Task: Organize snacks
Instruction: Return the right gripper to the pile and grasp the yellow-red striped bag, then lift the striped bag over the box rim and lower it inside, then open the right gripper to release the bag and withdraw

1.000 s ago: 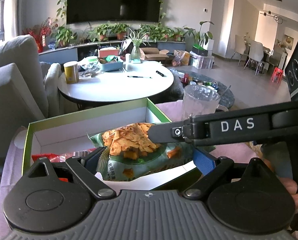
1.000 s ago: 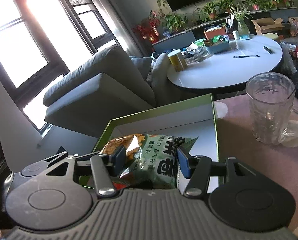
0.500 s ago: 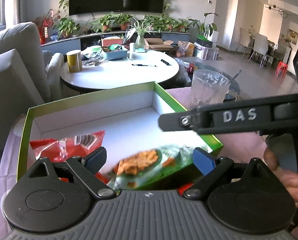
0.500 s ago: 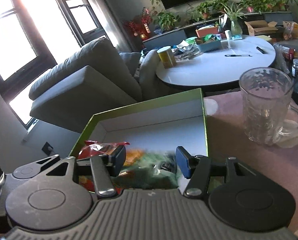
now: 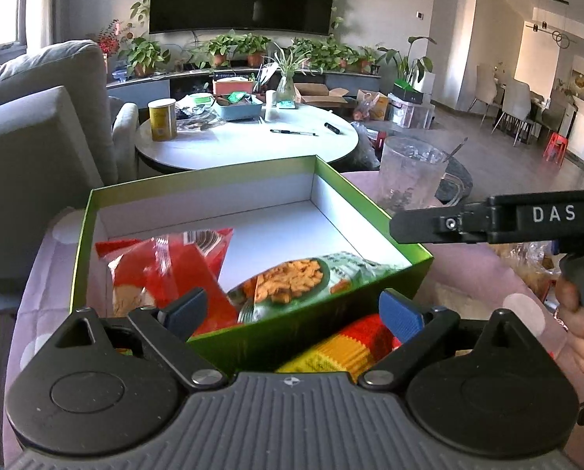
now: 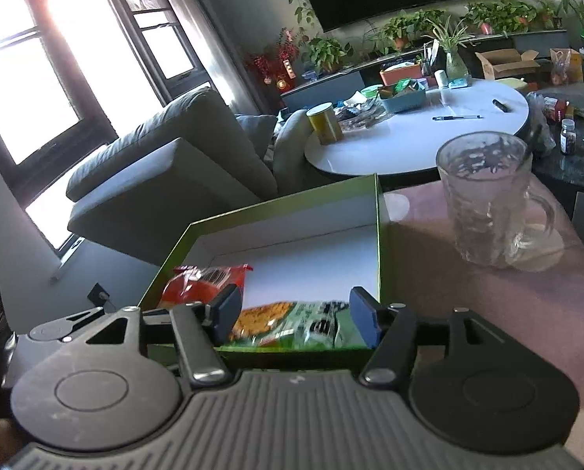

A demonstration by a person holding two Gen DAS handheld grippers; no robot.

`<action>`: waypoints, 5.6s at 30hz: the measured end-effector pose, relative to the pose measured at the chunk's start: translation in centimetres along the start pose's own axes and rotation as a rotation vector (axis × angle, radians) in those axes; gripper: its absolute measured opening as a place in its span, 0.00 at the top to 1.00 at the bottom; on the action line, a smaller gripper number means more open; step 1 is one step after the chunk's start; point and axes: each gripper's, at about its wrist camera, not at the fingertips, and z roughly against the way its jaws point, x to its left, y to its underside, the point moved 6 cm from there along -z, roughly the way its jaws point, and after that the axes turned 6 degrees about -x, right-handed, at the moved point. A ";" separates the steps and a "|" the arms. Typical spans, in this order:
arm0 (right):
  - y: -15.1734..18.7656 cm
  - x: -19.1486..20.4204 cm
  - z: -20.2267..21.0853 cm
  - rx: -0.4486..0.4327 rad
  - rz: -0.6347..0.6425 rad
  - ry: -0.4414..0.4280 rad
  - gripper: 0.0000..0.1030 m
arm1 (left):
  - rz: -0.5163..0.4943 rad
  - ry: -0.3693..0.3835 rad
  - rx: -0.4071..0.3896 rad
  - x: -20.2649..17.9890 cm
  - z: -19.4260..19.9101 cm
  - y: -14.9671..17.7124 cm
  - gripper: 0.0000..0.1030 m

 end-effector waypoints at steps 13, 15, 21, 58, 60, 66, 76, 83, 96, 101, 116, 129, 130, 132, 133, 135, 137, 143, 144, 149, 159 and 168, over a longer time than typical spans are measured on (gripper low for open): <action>2.0 2.0 2.3 -0.002 0.078 -0.054 0.24 | -0.089 0.007 -0.008 -1.3 4.3 3.0 0.04; 2.4 2.1 2.3 0.004 0.080 -0.053 0.24 | -0.109 0.003 0.001 -1.5 4.5 3.6 0.04; 3.7 2.3 2.5 0.021 0.076 -0.053 0.24 | -0.130 -0.014 0.041 -1.4 4.5 5.5 0.04; 7.2 2.9 0.7 0.012 0.302 -0.037 0.24 | -0.002 -0.050 0.027 0.6 1.4 5.3 0.33; 6.9 2.8 0.6 0.005 0.263 -0.049 0.24 | -0.011 -0.047 0.016 0.4 1.3 5.0 0.35; 6.2 2.6 0.6 0.003 0.178 -0.071 0.24 | -0.042 -0.056 0.014 -0.2 1.0 4.4 0.37; 5.6 2.6 0.3 -0.014 0.146 -0.055 0.24 | -0.016 -0.061 0.014 0.1 0.9 4.3 0.37; 5.5 3.1 0.7 0.013 0.118 -0.104 0.24 | -0.023 -0.018 -0.020 -0.8 2.1 3.5 0.38; 3.9 4.8 3.0 -0.058 0.140 -0.147 0.24 | -0.085 -0.024 -0.069 -2.2 3.2 1.9 0.37; 4.4 2.6 3.0 -0.038 0.104 -0.116 0.24 | -0.082 -0.039 -0.047 -1.1 3.6 3.7 0.23; 6.6 2.8 -0.4 0.030 0.256 -0.108 0.24 | -0.063 -0.049 0.040 -0.1 0.4 5.4 0.49; 3.9 4.6 3.2 -0.070 0.227 -0.151 0.25 | -0.072 0.002 -0.092 -1.3 3.9 1.2 0.49; 3.4 4.7 3.5 -0.085 0.226 -0.154 0.25 | -0.086 -0.003 -0.105 -1.4 4.0 0.6 0.49; 2.7 4.9 3.8 -0.105 0.227 -0.156 0.25 | -0.107 -0.009 -0.121 -1.6 4.1 -0.3 0.49; 2.3 4.9 3.9 -0.115 0.226 -0.154 0.25 | -0.113 -0.011 -0.127 -1.8 4.0 -0.9 0.49; 1.7 4.9 3.8 -0.128 0.221 -0.146 0.25 | -0.122 -0.014 -0.136 -1.9 3.8 -1.5 0.49; 1.0 4.8 3.6 -0.141 0.219 -0.138 0.25 | -0.129 -0.015 -0.141 -2.0 3.4 -2.1 0.49; -0.2 3.9 2.6 -0.154 0.193 -0.115 0.25 | -0.149 -0.017 -0.119 -2.1 1.4 -3.4 0.47; -0.3 3.8 2.4 -0.154 0.189 -0.110 0.25 | -0.152 -0.020 -0.116 -2.1 1.2 -3.5 0.47; -1.1 2.8 0.9 -0.155 0.150 -0.097 0.25 | -0.163 -0.034 -0.105 -1.8 -0.4 -4.4 0.46; -1.9 1.2 -1.2 -0.133 0.092 -0.071 0.25 | -0.179 -0.032 -0.053 -1.4 -3.5 -5.0 0.46; -1.6 -0.8 -2.2 -0.151 0.047 0.047 0.24 | -0.150 -0.108 -0.027 0.4 -5.4 -4.2 0.23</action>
